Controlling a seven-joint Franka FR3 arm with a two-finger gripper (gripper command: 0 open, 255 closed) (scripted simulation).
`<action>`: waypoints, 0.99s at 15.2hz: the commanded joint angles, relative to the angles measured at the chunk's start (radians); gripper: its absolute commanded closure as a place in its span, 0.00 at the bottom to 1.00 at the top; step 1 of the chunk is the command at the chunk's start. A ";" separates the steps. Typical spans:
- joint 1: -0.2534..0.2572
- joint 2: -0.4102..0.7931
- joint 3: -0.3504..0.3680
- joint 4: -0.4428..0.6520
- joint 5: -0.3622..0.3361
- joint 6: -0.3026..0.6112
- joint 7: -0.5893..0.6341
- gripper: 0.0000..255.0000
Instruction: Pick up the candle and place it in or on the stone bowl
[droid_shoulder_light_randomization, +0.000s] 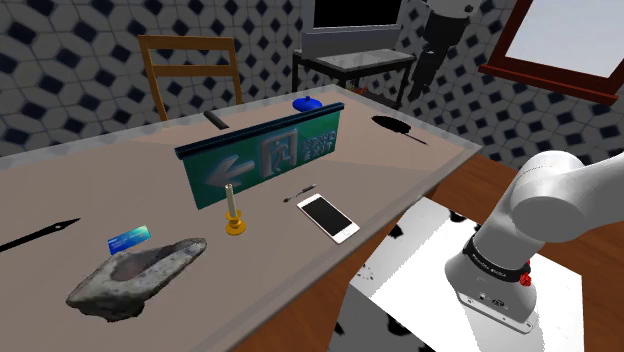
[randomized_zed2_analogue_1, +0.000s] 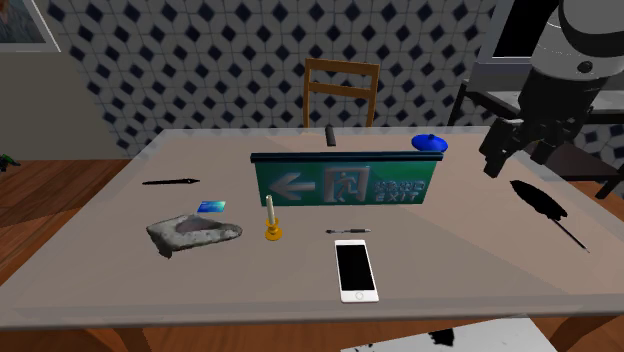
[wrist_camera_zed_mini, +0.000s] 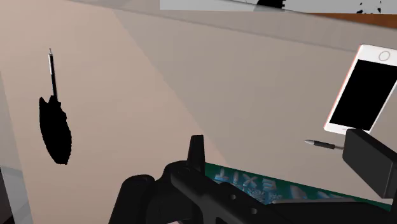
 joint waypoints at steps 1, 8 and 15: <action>0.000 0.000 0.000 0.000 0.000 0.000 0.000 0.00; 0.055 0.038 0.086 -0.132 0.084 0.221 0.112 0.00; 0.108 0.152 0.185 -0.200 0.152 0.463 0.221 0.00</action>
